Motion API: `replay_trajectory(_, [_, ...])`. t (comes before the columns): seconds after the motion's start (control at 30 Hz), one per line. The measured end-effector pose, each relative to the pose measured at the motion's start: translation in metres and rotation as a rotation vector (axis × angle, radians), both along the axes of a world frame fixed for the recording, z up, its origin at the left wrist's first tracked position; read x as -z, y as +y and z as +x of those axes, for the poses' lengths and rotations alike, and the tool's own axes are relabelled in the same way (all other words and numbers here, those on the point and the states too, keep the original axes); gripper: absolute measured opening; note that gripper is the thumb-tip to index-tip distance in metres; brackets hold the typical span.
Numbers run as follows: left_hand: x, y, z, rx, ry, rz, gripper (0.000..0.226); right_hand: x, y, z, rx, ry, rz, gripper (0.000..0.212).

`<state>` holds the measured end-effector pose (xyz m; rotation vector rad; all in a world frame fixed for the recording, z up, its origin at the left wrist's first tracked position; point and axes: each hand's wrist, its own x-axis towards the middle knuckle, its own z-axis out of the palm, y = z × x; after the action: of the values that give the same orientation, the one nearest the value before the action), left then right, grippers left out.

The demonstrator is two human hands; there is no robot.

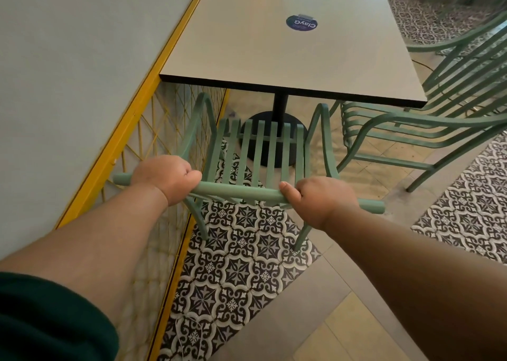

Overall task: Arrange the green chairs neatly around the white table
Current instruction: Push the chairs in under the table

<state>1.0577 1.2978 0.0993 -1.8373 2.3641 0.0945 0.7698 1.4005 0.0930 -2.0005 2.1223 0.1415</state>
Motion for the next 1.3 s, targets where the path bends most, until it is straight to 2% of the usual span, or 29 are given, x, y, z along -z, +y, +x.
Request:
replay_trajectory(0.27, [-0.002, -0.008, 0.005, -0.015, 0.022, 0.025, 0.041, 0.001, -0.004, 0.006, 0.001, 0.023, -0.027, 0.079])
replay_trajectory(0.53, [-0.004, -0.005, 0.001, -0.044, -0.052, 0.012, 0.046, 0.001, -0.005, 0.009, 0.046, 0.063, 0.003, 0.078])
replay_trajectory(0.63, [-0.012, 0.014, -0.009, -0.128, -0.038, 0.033, 0.053, -0.006, -0.004, 0.010, 0.043, -0.029, 0.049, 0.071])
replay_trajectory(0.7, [-0.021, 0.036, -0.015, -0.087, 0.089, 0.128, 0.051, -0.018, -0.001, 0.007, 0.046, -0.141, 0.116, 0.057])
replay_trajectory(0.77, [-0.042, 0.069, -0.019, -0.035, 0.279, 0.169, 0.049, -0.038, 0.016, 0.002, 0.089, -0.203, 0.070, 0.046])
replay_trajectory(0.83, [-0.070, 0.098, -0.020, -0.008, 0.403, 0.112, 0.051, -0.066, 0.041, 0.001, 0.139, -0.240, -0.073, 0.041])
replay_trajectory(0.9, [-0.096, 0.119, -0.022, 0.038, 0.421, 0.075, 0.049, -0.098, 0.073, 0.006, 0.176, -0.302, -0.201, 0.038])
replay_trajectory(0.97, [-0.114, 0.141, -0.028, 0.072, 0.423, 0.106, 0.048, -0.123, 0.117, 0.007, 0.226, -0.304, -0.238, 0.041])
replay_trajectory(1.13, [-0.140, 0.172, -0.066, 0.169, 0.409, 0.190, 0.049, -0.145, 0.209, -0.023, 0.410, -0.242, -0.150, 0.058])
replay_trajectory(1.3, [-0.151, 0.181, -0.114, 0.271, 0.405, 0.164, 0.051, -0.155, 0.254, -0.061, 0.509, -0.214, -0.163, 0.065])
